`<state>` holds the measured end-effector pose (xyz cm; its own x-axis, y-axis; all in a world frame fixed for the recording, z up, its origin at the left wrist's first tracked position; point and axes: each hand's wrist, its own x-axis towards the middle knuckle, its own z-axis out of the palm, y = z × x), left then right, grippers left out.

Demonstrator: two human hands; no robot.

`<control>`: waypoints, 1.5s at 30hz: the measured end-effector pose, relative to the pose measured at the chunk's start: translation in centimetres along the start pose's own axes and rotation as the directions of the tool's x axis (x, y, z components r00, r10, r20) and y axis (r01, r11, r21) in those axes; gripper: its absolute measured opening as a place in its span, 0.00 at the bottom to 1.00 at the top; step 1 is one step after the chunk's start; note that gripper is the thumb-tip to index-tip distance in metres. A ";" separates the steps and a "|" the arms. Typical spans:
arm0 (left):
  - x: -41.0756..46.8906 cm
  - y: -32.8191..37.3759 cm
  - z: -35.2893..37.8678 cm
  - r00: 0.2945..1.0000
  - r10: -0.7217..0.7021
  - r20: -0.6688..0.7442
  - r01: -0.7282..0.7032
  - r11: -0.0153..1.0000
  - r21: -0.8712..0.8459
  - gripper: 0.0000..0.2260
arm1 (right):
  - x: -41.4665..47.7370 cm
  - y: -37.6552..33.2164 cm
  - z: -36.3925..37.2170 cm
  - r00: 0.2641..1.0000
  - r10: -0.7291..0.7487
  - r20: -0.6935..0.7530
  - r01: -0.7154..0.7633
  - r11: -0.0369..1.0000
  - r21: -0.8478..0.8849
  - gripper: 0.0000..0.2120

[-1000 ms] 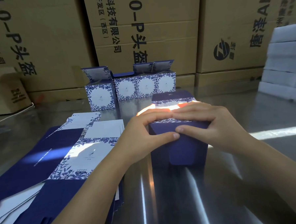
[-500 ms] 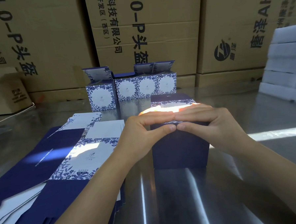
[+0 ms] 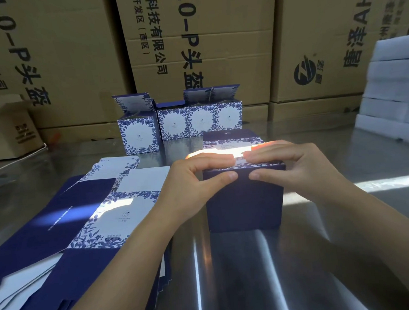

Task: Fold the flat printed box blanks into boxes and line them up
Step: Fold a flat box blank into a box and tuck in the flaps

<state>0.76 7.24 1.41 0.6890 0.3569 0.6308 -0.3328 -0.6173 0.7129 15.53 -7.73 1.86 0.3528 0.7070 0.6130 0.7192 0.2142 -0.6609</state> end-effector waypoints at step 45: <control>-0.6 0.6 1.2 0.987 -0.018 -0.159 0.010 0.999 -0.050 0.09 | -0.4 -0.3 2.3 0.996 -0.005 -0.094 0.014 0.996 0.090 0.13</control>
<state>0.92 5.81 1.07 0.5836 0.4747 0.6588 -0.3576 -0.5782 0.7334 13.79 -6.52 0.76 0.4036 0.6395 0.6543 0.6670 0.2838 -0.6889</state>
